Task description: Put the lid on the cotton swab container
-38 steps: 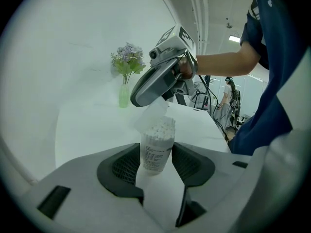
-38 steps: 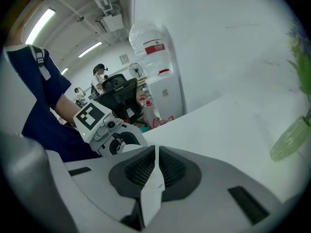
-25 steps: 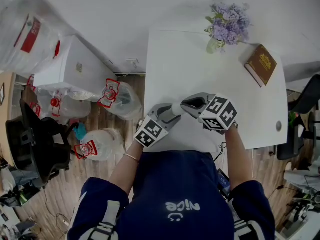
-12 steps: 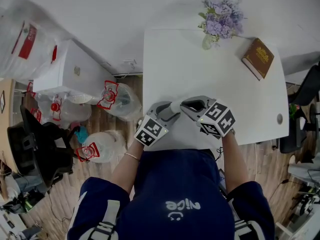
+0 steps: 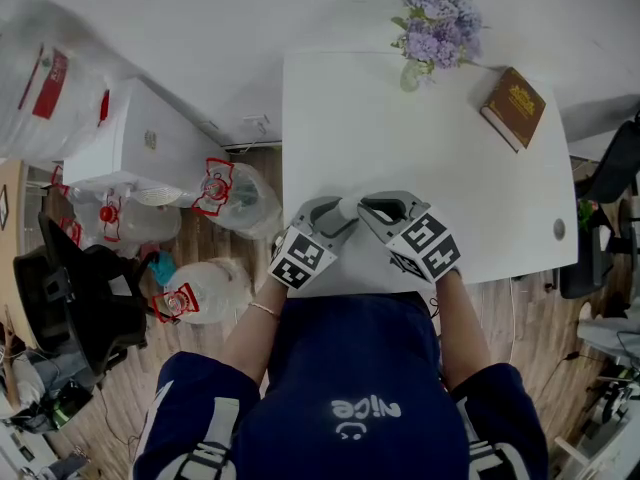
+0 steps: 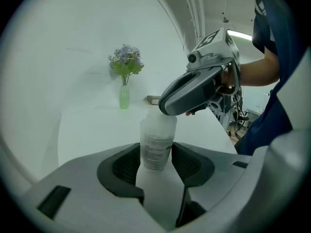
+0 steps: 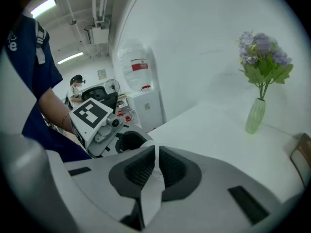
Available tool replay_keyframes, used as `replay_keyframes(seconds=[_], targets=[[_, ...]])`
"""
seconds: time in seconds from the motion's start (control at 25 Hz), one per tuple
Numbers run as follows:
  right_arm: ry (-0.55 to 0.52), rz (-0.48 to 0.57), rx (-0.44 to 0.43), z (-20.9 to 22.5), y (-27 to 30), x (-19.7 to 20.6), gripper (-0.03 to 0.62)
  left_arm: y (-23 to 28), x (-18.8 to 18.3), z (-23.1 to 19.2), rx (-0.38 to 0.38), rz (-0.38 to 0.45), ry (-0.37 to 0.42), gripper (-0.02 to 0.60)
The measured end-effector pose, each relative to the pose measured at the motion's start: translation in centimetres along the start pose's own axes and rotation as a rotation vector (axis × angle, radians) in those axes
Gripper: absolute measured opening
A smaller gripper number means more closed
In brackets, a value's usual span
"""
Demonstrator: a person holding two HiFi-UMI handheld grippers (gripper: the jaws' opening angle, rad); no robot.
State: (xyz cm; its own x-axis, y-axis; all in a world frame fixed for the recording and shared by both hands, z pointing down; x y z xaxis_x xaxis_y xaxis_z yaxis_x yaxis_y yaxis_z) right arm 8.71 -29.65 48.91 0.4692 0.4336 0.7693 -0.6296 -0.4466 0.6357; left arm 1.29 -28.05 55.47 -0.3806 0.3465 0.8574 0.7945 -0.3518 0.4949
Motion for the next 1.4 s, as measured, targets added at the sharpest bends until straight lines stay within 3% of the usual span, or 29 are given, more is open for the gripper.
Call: replay_keyframes(seconds=[0.6, 0.8, 0.92, 1.12, 1.24, 1.4], targets=[[-0.020, 0.121, 0.172, -0.9, -0.3, 0.7, 0.057, 0.1, -0.1, 0.0, 0.001, -0.005, -0.005, 0.213], [0.013, 0.157, 0.209, -1.0, -0.4, 0.9, 0.057, 0.1, 0.0, 0.1, -0.012, 0.005, 0.007, 0.213], [0.062, 0.184, 0.227, -1.0, -0.5, 1.1, 0.057, -0.2, 0.0, 0.1, -0.021, 0.020, -0.028, 0.219], [0.161, 0.334, 0.275, -0.8, -2.3, 0.1, 0.058, -2.8, -0.8, 0.5, -0.030, 0.107, -0.128, 0.236], [0.217, 0.396, 0.322, -0.7, -4.0, 0.0, 0.058, -4.9, -1.5, 1.2, -0.035, 0.175, -0.117, 0.236], [0.240, 0.427, 0.390, -1.7, -6.3, 1.2, 0.058, -8.4, -3.0, 2.1, -0.093, 0.328, -0.139, 0.236]])
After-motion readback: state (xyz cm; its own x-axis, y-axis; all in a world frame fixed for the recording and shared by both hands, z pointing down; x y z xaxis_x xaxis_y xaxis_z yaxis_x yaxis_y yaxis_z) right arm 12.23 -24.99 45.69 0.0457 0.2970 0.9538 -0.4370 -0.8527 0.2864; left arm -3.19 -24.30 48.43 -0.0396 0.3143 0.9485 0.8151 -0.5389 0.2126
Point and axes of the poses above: the fingertips, and each gripper's own axes: y forward along the fingers, z to its right, x out of its underside, the point moved 5 cm from there along -y, backward along the fingers, and after that the axes turned 8 degrees about x, right-handed, at the moved point
